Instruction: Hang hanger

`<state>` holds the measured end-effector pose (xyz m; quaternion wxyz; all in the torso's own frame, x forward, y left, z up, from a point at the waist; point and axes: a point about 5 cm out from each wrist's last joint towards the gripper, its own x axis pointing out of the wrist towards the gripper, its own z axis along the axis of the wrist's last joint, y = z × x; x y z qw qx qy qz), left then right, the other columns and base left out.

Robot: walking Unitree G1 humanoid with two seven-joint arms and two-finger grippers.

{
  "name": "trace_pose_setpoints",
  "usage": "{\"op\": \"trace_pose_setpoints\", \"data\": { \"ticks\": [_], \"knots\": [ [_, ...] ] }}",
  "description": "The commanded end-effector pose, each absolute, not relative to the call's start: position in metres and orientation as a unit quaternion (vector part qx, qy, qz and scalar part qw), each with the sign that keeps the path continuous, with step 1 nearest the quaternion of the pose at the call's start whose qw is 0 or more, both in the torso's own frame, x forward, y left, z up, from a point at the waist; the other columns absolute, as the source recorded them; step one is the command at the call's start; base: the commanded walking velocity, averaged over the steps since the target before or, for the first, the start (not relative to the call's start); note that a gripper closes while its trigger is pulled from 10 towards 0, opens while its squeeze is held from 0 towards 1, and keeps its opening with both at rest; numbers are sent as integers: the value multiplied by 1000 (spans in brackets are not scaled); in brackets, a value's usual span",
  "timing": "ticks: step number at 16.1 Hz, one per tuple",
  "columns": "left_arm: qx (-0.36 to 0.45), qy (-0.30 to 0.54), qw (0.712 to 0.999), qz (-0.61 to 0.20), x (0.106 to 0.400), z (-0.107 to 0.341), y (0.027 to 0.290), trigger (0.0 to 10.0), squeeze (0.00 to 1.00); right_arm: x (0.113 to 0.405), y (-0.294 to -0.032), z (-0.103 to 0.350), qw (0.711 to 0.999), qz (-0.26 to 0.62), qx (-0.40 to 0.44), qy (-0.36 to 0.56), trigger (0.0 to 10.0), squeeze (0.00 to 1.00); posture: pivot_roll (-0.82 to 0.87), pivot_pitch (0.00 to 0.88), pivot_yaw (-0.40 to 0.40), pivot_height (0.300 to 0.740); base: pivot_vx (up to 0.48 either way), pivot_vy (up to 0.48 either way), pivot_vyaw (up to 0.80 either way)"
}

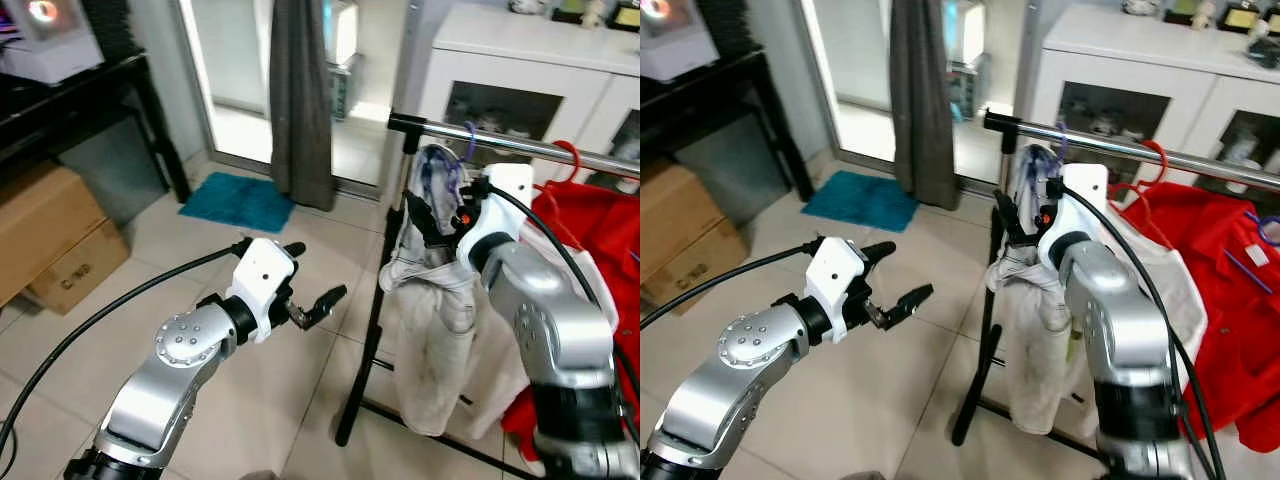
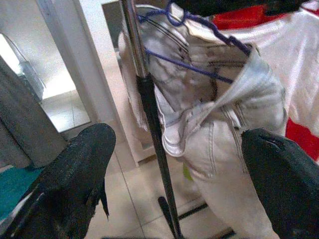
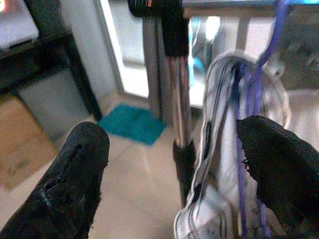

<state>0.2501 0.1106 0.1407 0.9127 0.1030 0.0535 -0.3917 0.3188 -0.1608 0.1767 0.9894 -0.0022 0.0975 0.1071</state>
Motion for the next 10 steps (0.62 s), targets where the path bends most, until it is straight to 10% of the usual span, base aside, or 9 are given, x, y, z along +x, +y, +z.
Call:
{"op": "trace_pose_setpoints", "data": {
  "ticks": [1, 10],
  "knots": [
    [111, 54, 907, -403, 249, 142, 108, 10000, 353, 327, -166, 175, 987, 99, -10, 129, 10000, 0, 91, 0, 24, 740, 0, 0, 0],
    [108, 52, 905, -407, 245, 146, 108, 10000, 329, 383, -189, 189, 983, 4, -23, 181, 10000, 0, 113, 0, -2, 740, 0, 0, 0]
  ]
}}
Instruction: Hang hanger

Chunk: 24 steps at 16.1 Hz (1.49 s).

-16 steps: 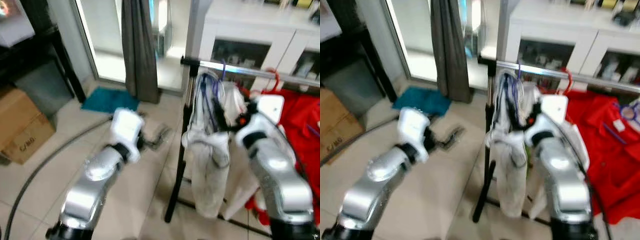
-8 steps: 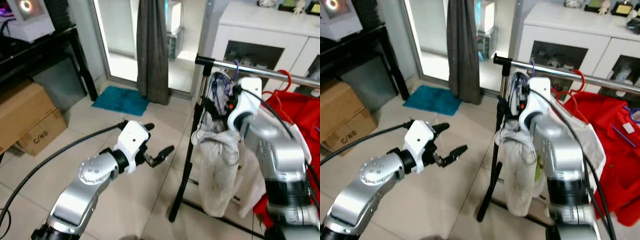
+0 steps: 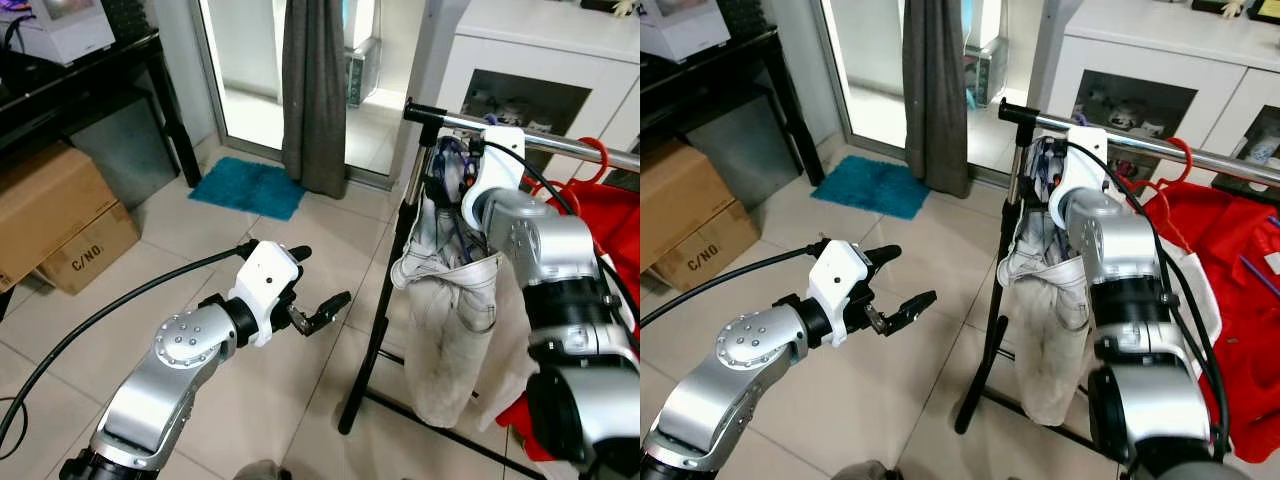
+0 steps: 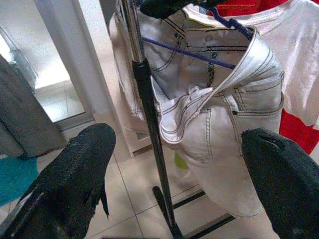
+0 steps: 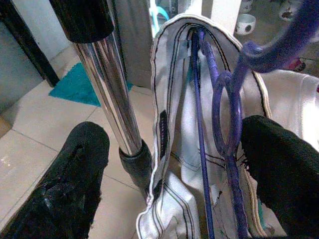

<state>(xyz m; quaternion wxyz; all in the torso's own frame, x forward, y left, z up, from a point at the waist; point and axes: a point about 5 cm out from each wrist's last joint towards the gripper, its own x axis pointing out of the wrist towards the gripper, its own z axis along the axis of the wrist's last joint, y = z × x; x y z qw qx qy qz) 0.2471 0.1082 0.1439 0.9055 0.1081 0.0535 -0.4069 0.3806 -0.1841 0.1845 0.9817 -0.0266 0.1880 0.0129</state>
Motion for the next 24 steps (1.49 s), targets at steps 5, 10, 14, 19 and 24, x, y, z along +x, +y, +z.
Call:
{"op": "trace_pose_setpoints", "data": {
  "ticks": [5, 10, 14, 19, 24],
  "knots": [
    [108, 49, 899, -421, 247, 148, 105, 10000, 325, 394, -197, 181, 978, -17, 28, 205, 0, 0, 109, 0, 8, 740, 0, 0, 0],
    [107, 51, 896, -427, 247, 148, 103, 10000, 325, 397, -201, 180, 977, -25, 40, 208, 0, 0, 108, 0, 14, 740, 0, 0, 0],
    [109, 52, 895, -430, 246, 148, 103, 10000, 325, 400, -204, 181, 978, -32, 41, 204, 0, 0, 112, 0, 14, 740, 0, 0, 0],
    [110, 50, 893, -433, 246, 147, 101, 10000, 329, 400, -207, 178, 976, -40, 43, 210, 0, 0, 110, 0, 12, 740, 0, 0, 0],
    [105, 39, 892, -438, 246, 150, 98, 10000, 329, 400, -211, 178, 977, -45, 41, 204, 0, 0, 112, 0, 19, 740, 0, 0, 0]
  ]
}}
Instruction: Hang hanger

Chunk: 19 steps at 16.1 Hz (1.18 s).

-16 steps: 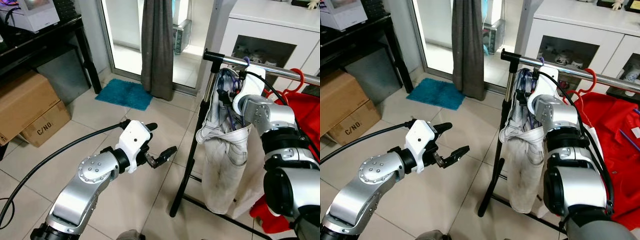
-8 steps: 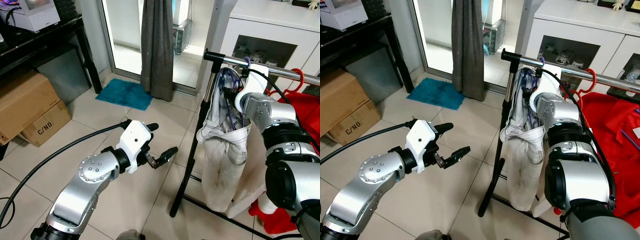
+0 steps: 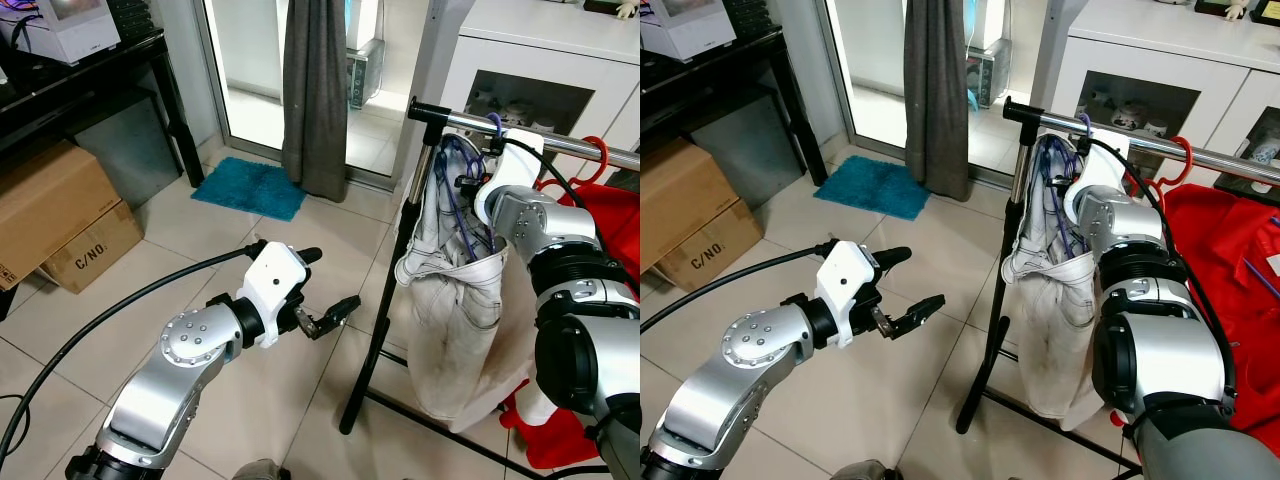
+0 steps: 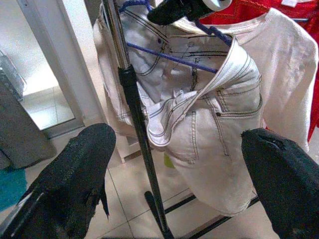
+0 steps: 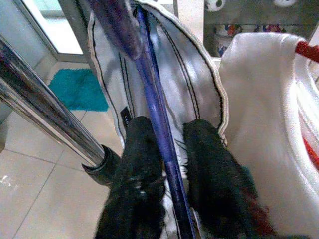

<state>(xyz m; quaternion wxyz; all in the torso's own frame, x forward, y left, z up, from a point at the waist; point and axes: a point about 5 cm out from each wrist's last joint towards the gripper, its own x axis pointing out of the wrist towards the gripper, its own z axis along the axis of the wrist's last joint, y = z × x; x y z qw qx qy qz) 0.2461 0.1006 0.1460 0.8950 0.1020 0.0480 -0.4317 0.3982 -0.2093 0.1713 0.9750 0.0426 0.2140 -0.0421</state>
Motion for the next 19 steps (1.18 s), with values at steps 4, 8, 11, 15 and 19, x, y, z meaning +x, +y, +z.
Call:
{"op": "trace_pose_setpoints", "data": {
  "ticks": [4, 8, 11, 15, 19],
  "knots": [
    [104, 40, 890, -442, 245, 149, 97, 10000, 325, 400, -212, 177, 977, -43, 39, 203, 0, 0, 109, 0, 23, 740, 0, 0, 0],
    [102, 42, 889, -444, 244, 148, 95, 10000, 329, 400, -215, 178, 978, -43, 37, 201, 0, 0, 105, 0, 19, 740, 0, 0, 0],
    [104, 44, 892, -438, 244, 146, 95, 10000, 325, 399, -214, 180, 985, -22, 23, 168, 0, 0, 105, 0, 13, 740, 0, 0, 0],
    [108, 43, 901, -419, 247, 144, 95, 10000, 325, 393, -223, 178, 989, -8, -8, 149, 0, 0, 97, 0, 14, 740, 0, 0, 0],
    [111, 36, 907, -404, 251, 144, 89, 10000, 247, 379, -234, 195, 997, 13, -20, 75, 0, 0, 89, 3, 26, 740, 0, 0, 0]
  ]
}}
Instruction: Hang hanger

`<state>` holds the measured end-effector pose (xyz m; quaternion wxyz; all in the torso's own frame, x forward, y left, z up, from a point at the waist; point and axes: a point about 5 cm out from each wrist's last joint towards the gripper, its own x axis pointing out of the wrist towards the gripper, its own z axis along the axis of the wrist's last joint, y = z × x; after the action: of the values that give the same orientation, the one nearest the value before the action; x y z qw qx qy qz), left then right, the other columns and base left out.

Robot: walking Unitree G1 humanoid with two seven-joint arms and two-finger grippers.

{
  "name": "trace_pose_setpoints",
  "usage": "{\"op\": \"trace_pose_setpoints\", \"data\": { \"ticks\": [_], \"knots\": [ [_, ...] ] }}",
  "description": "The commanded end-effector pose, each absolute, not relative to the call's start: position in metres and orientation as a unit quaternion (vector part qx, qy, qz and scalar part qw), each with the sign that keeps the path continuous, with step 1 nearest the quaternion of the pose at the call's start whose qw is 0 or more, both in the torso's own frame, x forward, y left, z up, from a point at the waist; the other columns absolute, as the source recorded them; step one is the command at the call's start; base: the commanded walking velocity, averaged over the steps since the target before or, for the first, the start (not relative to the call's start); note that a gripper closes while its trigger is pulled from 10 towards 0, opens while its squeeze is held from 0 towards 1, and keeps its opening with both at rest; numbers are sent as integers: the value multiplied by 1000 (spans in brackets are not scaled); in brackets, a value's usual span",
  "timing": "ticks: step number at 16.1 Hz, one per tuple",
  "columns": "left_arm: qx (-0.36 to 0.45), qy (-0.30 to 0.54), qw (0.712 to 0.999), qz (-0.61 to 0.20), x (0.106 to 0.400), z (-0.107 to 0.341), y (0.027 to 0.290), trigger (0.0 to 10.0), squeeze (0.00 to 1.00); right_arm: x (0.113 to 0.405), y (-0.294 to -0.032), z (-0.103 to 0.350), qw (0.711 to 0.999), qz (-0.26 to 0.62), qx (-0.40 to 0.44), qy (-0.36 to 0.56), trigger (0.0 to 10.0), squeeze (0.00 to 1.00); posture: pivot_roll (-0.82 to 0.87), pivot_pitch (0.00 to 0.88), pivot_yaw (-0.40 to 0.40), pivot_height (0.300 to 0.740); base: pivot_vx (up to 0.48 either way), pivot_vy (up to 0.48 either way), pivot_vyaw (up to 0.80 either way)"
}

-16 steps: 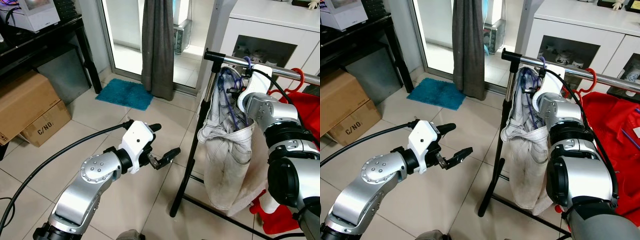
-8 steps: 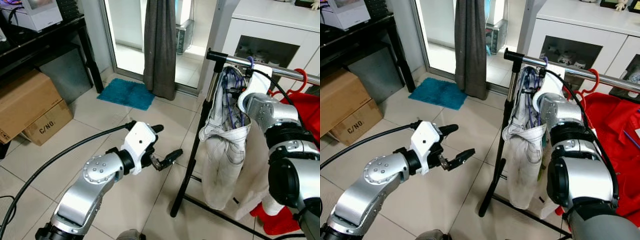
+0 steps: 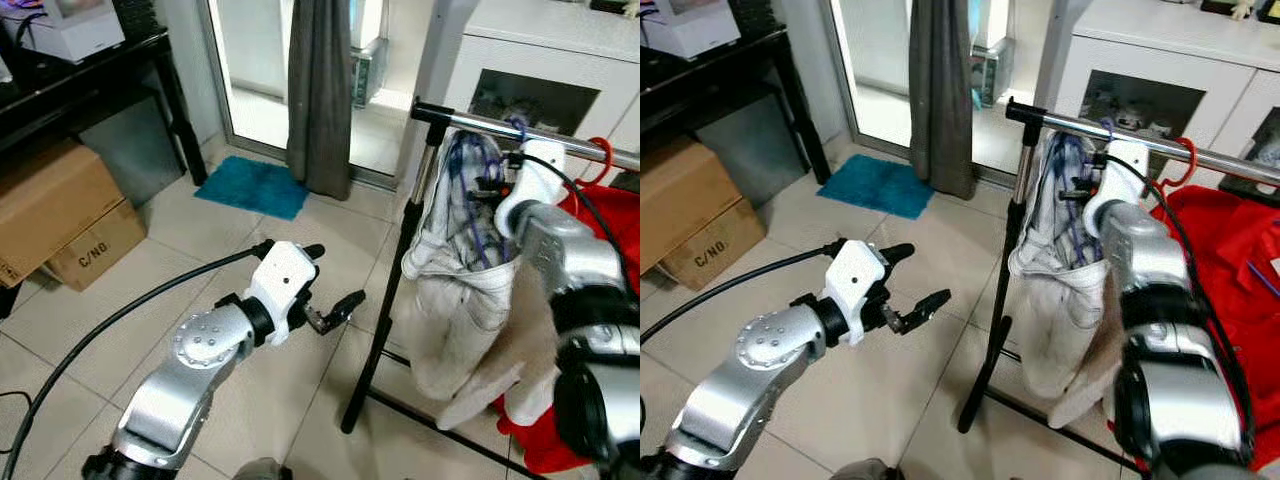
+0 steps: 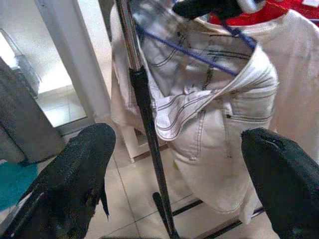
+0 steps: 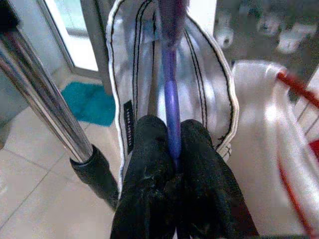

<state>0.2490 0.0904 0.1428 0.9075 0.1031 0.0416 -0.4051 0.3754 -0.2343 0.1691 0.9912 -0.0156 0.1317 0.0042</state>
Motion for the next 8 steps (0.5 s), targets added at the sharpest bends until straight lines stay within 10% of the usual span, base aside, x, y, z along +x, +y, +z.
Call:
{"op": "trace_pose_setpoints", "data": {
  "ticks": [1, 8],
  "knots": [
    [111, 34, 909, -400, 251, 144, 89, 10000, 231, 377, -234, 197, 997, 16, -22, 72, 0, 0, 90, 3, 26, 740, 0, 0, 0],
    [46, 48, 946, -316, 262, 138, 89, 10000, 192, 318, -223, 178, 985, 106, -88, 102, 0, 0, 67, 17, 23, 740, 0, 0, 0]
  ]
}}
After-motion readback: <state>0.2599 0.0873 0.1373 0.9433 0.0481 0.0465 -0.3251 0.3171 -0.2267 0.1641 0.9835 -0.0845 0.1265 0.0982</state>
